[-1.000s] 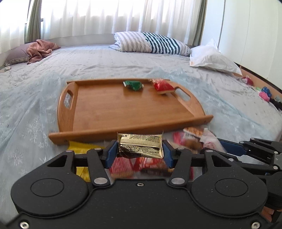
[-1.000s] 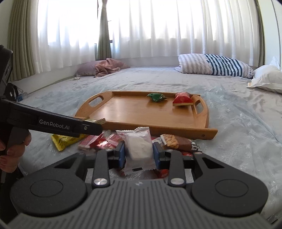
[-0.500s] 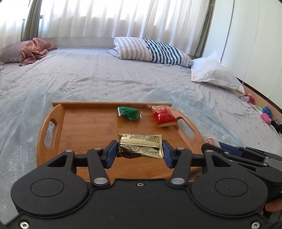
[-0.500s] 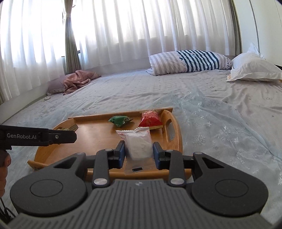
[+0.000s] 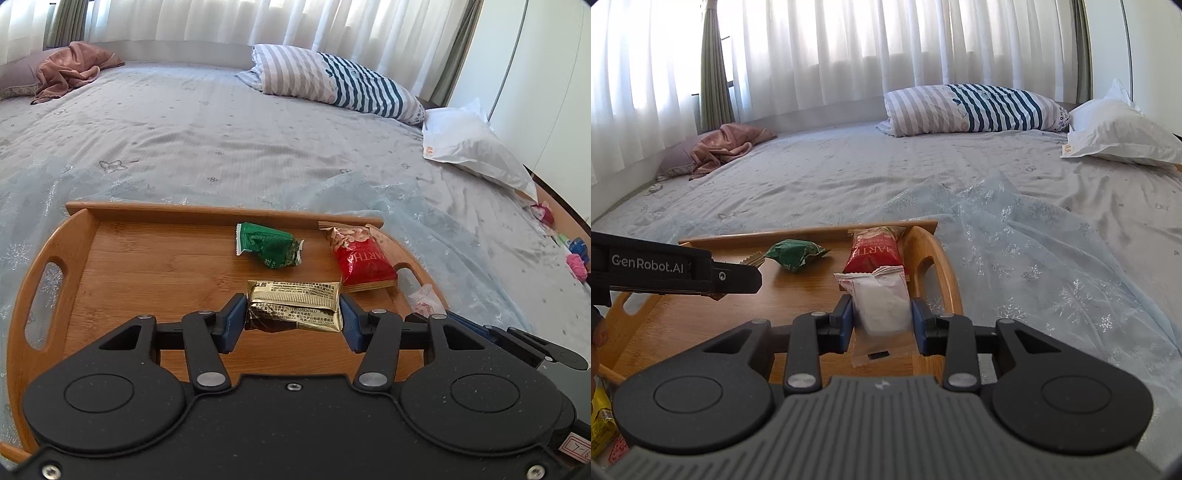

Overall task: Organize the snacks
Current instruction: 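Carry both packets onto the tray and open both grippers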

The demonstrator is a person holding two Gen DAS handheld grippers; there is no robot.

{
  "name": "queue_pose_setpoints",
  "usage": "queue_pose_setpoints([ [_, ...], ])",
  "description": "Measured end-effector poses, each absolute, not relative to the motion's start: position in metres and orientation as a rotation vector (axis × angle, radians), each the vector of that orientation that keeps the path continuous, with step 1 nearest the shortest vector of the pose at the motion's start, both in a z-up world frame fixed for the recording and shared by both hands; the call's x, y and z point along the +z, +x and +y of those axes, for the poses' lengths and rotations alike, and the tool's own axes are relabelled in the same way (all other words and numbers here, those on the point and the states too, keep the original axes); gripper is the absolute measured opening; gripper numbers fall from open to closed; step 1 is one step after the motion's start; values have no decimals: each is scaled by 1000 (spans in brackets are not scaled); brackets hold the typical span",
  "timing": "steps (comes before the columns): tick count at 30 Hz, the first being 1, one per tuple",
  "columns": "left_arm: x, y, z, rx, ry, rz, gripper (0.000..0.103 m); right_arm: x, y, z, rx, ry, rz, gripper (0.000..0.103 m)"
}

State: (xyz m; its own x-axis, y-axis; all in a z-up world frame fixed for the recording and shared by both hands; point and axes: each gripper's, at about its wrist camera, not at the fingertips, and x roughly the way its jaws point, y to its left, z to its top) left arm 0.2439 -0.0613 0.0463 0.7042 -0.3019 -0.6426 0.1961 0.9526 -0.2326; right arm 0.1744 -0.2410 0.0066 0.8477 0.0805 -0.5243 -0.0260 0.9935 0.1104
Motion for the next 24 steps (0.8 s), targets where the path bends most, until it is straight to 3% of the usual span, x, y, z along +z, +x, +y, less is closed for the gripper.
queue_pose_setpoints([
  [24,19,285,-91,-245,-70,755,51,-16,206,-235,50,123,614,38],
])
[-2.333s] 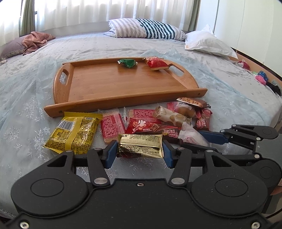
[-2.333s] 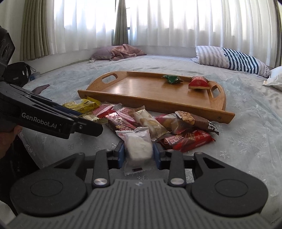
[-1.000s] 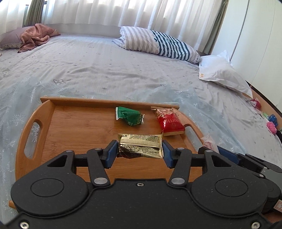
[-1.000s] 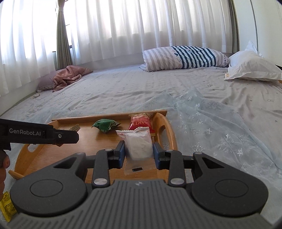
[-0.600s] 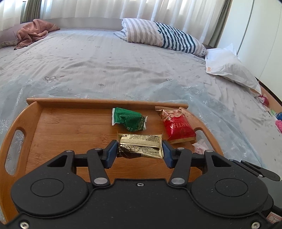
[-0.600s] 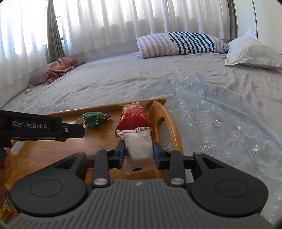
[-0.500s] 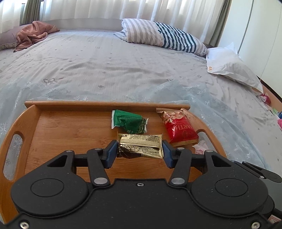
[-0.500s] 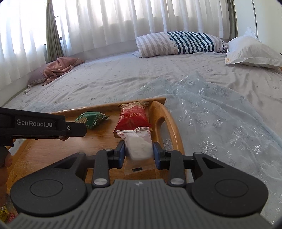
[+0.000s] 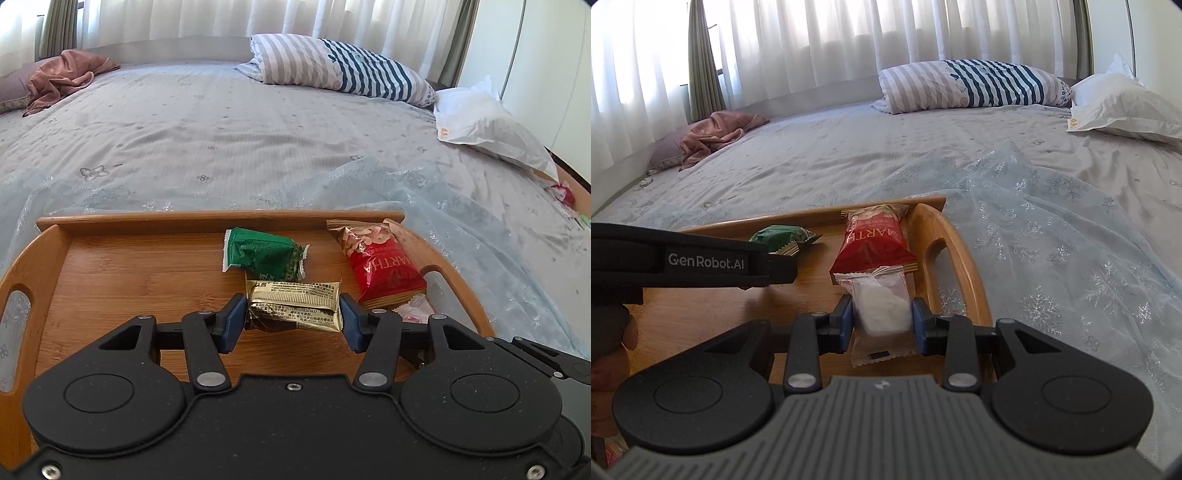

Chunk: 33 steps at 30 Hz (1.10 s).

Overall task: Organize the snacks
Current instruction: 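Carry both packets onto the tray and open both grippers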

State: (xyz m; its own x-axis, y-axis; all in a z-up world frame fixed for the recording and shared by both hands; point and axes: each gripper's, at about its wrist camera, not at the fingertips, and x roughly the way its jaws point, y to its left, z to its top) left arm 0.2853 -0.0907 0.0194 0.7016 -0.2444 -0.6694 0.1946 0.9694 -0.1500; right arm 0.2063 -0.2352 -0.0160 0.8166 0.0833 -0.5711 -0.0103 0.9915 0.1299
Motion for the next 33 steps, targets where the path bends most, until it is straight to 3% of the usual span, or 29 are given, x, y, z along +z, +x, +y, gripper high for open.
queue_pose_setpoints([
  [26,8,293,-97,-224,-43,775,52,-17,207,-234,51,111,613,38],
  [30,9,293,-97,-222,-44,781,55,-17,207,-234,55,112,611,47],
  [33,10,293,-96,-215,-37,784,58,-17,205,-234,54,114,607,47],
])
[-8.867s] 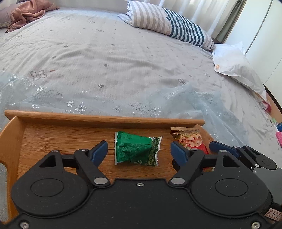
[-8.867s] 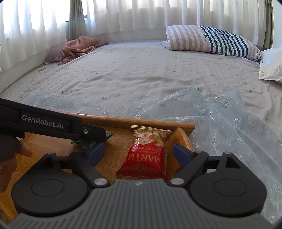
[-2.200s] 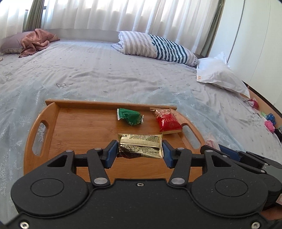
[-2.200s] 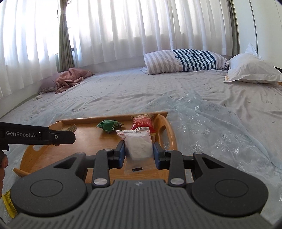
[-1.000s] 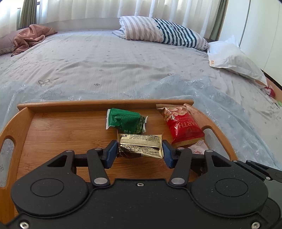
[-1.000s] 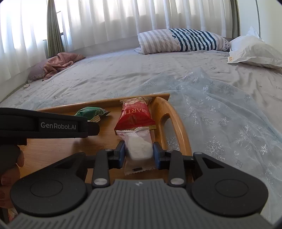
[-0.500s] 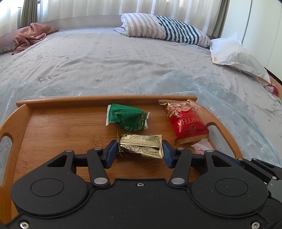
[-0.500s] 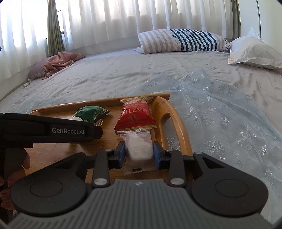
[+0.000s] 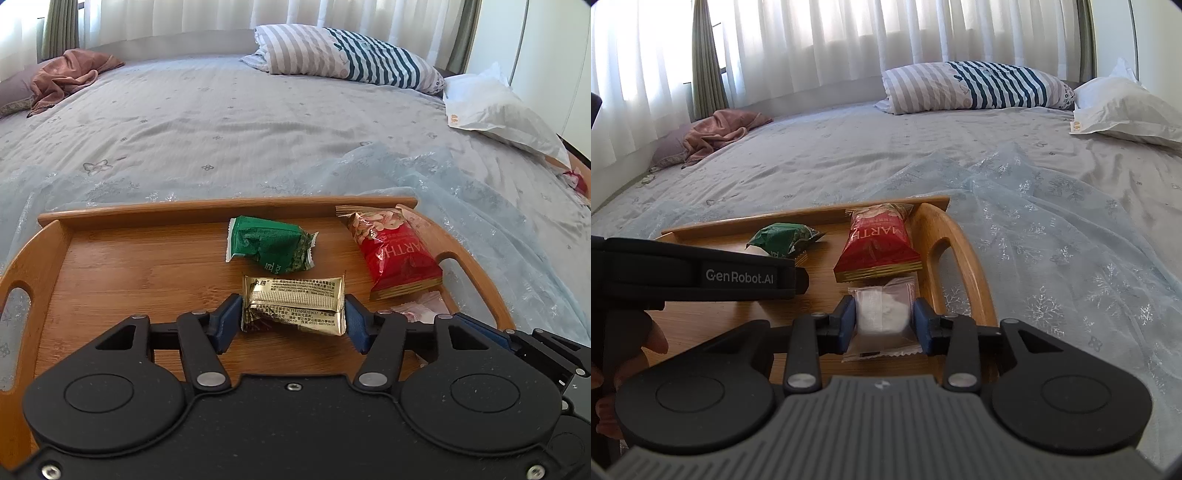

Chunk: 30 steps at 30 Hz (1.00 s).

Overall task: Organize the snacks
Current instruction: 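Carry both packets onto the tray and open both grippers, then withdraw both tools from the tray toward the remaining snacks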

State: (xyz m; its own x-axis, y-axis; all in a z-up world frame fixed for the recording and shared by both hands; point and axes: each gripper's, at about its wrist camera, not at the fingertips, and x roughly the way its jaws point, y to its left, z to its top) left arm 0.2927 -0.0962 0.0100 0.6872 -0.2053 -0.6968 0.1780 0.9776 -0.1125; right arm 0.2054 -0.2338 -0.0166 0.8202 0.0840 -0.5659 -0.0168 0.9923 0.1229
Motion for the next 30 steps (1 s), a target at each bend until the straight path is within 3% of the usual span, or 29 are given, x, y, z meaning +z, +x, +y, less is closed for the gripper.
queue_pose_setpoints([
  [3,14,289,-93,-216,-37,778,63,-15,203,-233,46,117,596,58],
  [12,41,262,-84,-224,-8,712,83,-5,188,-233,42,119,566,68],
  [25,73,195,-59,-260,-17,646,90,21,140,-243,66,123,490,89],
  [30,76,164,-47,-279,-43,627,91,24,118,-240,92,103,472,91],
])
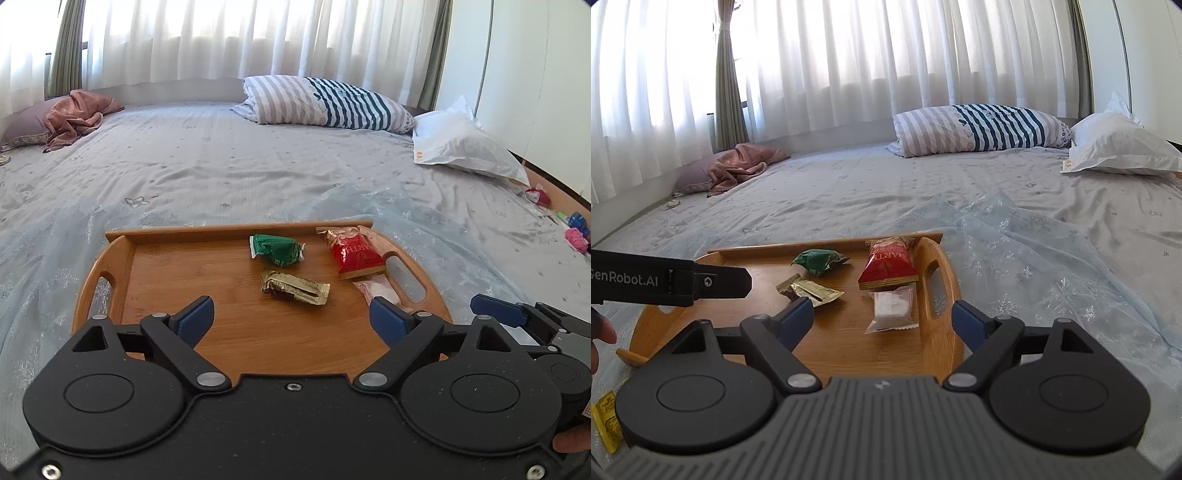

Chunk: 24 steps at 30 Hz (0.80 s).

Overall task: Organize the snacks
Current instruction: 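Withdraw both tools from the tray toward the remaining snacks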

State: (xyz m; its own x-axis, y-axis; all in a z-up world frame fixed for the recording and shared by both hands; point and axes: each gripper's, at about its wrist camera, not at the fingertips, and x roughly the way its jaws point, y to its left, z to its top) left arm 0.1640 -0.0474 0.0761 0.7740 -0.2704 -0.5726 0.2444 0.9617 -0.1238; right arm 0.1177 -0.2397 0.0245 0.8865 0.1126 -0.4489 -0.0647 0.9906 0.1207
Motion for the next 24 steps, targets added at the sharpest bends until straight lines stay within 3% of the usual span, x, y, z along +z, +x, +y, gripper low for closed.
queue_pose_setpoints([
  [8,73,112,-34,-268,-34,593,92,19,87,-235,117,95,457,94],
  [13,69,86,-25,-256,-50,582,93,9,66,-230,96,53,435,103],
  [24,42,45,-7,-210,-22,613,93,-15,32,-229,73,67,432,103],
])
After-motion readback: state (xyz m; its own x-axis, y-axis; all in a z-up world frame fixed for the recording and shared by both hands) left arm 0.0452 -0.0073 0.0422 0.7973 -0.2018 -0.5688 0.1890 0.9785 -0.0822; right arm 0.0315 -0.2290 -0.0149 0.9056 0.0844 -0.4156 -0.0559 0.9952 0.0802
